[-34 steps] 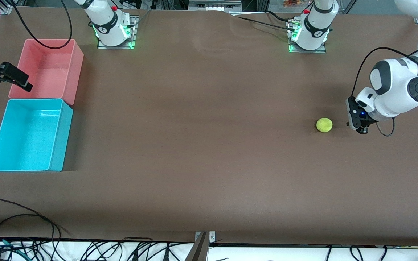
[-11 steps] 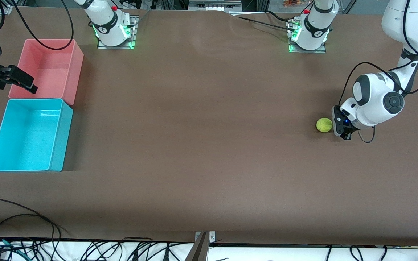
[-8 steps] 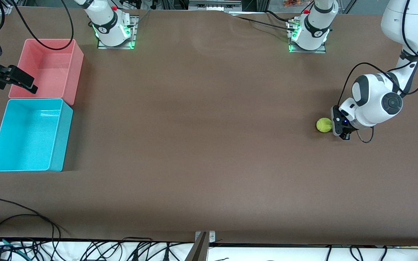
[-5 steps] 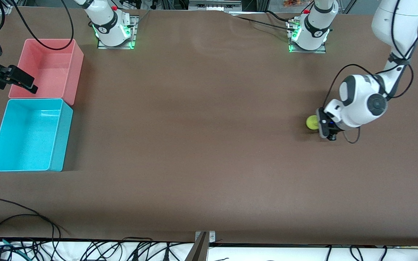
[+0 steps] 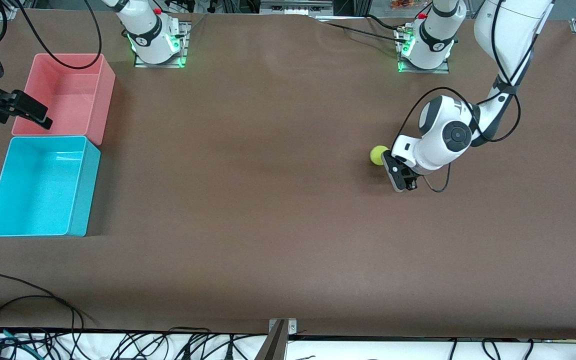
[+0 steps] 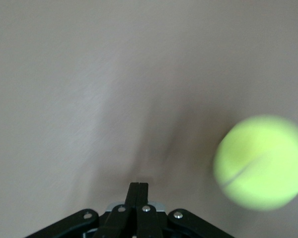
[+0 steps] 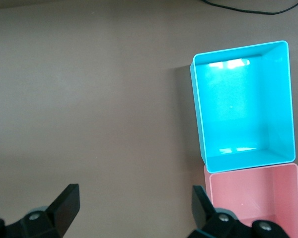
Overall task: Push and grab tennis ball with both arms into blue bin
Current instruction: 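Push the tennis ball with the left gripper toward the right arm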
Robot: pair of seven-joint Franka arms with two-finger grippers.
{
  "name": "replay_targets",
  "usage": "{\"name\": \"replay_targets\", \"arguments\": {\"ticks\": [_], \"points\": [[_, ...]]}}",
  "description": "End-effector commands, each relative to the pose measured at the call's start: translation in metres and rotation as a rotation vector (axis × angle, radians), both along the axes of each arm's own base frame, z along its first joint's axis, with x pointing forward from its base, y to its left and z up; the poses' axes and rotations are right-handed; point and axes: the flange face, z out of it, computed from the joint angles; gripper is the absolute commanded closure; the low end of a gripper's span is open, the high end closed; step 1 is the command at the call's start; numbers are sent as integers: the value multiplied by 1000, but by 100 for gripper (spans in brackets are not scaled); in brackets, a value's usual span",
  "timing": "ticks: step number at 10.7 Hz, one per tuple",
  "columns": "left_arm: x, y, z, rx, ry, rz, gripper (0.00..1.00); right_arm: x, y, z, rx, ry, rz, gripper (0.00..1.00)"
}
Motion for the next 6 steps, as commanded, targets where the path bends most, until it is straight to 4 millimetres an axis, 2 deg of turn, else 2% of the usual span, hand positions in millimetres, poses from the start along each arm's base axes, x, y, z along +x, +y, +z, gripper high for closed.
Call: {"name": "replay_targets", "arguments": {"ticks": [1,2,4,5,6], "points": [[21,51,7,37,-38,-11,100,-1,1,2,-10,4,11,0],[21,55,7,38,-38,-10,100,-1,1,1,-10,9,9,0],[21,61,7,40,-36,-1,100,0,14,-19,-10,49,25,0],[23,69,7,40,-38,13,100,2,29,-37,-6,84,40,0],[23,76,8,41,-38,23,100,3,53,-57,-8,122,77,0]]}}
